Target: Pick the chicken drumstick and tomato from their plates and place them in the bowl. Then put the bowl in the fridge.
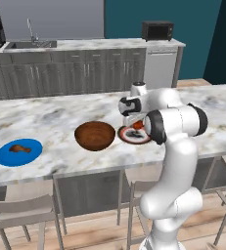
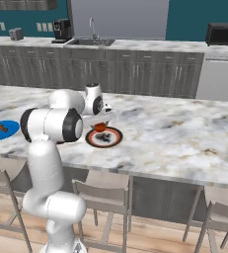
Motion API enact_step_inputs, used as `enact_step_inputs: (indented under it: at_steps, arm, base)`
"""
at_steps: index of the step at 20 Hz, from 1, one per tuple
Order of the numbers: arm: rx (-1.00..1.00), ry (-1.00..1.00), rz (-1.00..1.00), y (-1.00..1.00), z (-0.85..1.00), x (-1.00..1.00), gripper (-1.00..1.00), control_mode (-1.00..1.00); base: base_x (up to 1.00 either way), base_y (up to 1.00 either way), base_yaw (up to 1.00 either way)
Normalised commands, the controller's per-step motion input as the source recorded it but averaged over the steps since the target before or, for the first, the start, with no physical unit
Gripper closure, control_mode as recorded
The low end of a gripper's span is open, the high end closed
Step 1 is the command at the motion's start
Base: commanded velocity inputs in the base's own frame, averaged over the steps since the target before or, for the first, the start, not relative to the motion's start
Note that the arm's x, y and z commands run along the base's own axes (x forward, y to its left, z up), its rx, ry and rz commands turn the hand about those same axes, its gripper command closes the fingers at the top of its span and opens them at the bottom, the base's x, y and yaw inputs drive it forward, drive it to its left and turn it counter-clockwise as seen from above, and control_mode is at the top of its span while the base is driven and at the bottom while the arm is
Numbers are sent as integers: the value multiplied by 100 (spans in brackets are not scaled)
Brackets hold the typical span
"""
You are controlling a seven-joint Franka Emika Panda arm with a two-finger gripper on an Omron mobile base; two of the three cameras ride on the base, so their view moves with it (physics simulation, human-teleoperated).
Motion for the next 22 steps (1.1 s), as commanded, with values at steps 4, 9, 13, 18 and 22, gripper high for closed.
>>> enact_step_inputs:
  at_steps: [4, 9, 13, 18, 22]
  arm:
    - [2, -10, 0, 34, 59, -30, 100, -100]
    - [3, -10, 0, 39, 55, -27, 100, -100]
    - [2, -5, 0, 49, 40, -20, 100, -100]
    - [3, 0, 0, 58, 23, -11, 100, -100]
    - [2, 3, 0, 62, 20, -2, 100, -100]
  base:
    - [0, 0, 0]
    - [0, 0, 0]
    - [0, 0, 0]
    - [0, 0, 0]
    - [0, 0, 0]
